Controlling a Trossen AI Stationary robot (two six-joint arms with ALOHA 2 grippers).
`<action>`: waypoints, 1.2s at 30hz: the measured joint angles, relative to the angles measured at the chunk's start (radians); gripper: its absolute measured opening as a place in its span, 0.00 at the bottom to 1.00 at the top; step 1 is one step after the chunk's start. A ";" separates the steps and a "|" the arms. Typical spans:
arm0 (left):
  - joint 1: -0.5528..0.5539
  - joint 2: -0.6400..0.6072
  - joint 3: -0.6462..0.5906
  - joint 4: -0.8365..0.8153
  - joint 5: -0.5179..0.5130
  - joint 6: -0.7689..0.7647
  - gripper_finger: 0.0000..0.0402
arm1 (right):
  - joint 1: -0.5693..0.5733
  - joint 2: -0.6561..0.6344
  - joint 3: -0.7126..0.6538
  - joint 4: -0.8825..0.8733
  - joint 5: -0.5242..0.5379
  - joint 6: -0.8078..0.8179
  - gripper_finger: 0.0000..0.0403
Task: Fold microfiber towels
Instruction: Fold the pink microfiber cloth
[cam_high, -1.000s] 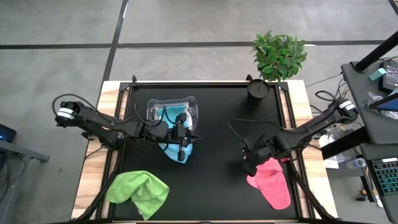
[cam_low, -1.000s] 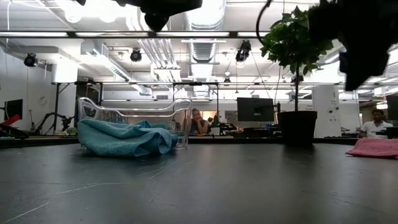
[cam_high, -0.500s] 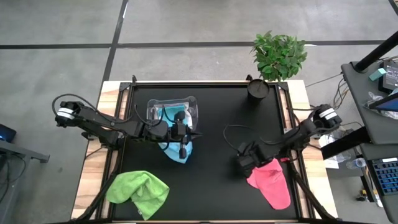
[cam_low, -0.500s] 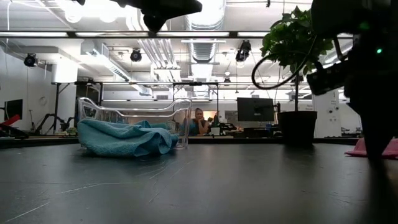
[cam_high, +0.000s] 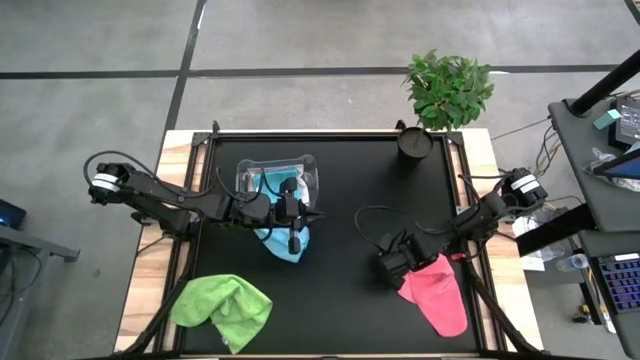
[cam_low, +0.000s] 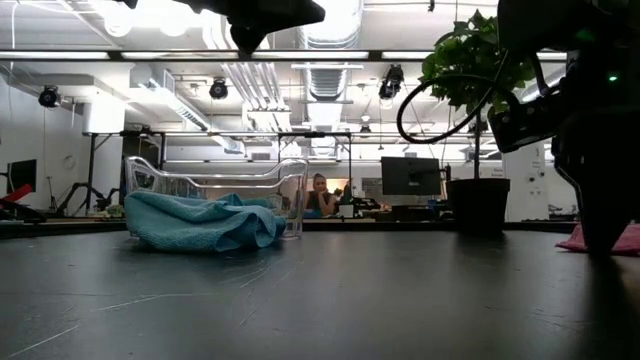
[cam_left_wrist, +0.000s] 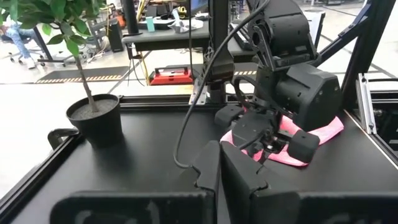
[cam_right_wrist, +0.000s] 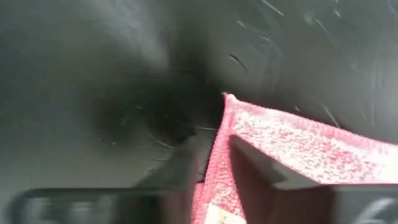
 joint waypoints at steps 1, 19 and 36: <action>0.000 0.000 0.000 0.000 0.000 0.000 0.00 | 0.001 -0.008 0.000 0.009 0.004 -0.014 0.12; 0.000 0.010 0.000 -0.002 0.003 0.000 0.00 | 0.002 -0.395 -0.004 0.313 0.246 -0.331 0.02; 0.005 0.052 0.003 0.046 0.004 0.000 0.00 | 0.016 -0.246 -0.005 -0.099 -0.020 0.098 0.36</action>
